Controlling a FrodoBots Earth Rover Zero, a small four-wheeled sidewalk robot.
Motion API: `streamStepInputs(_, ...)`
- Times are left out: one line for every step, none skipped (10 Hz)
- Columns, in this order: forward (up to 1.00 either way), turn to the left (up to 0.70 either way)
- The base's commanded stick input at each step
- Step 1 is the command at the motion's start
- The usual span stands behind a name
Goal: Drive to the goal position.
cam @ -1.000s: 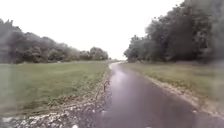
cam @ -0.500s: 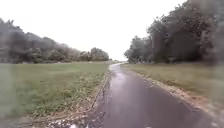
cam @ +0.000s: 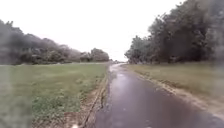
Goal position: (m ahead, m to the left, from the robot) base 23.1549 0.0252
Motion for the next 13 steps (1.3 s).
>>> streamStepInputs(0.7, 0.0)
streamStepInputs(0.7, 0.0)
streamStepInputs(0.7, 0.0)
streamStepInputs(0.7, 0.0)
streamStepInputs(0.7, 0.0)
streamStepInputs(0.7, 0.0)
streamStepInputs(0.7, 0.0)
streamStepInputs(0.7, 0.0)
streamStepInputs(0.7, 0.0)
streamStepInputs(0.7, 0.0)
streamStepInputs(0.7, 0.0)
streamStepInputs(0.7, 0.0)
streamStepInputs(0.7, 0.0)
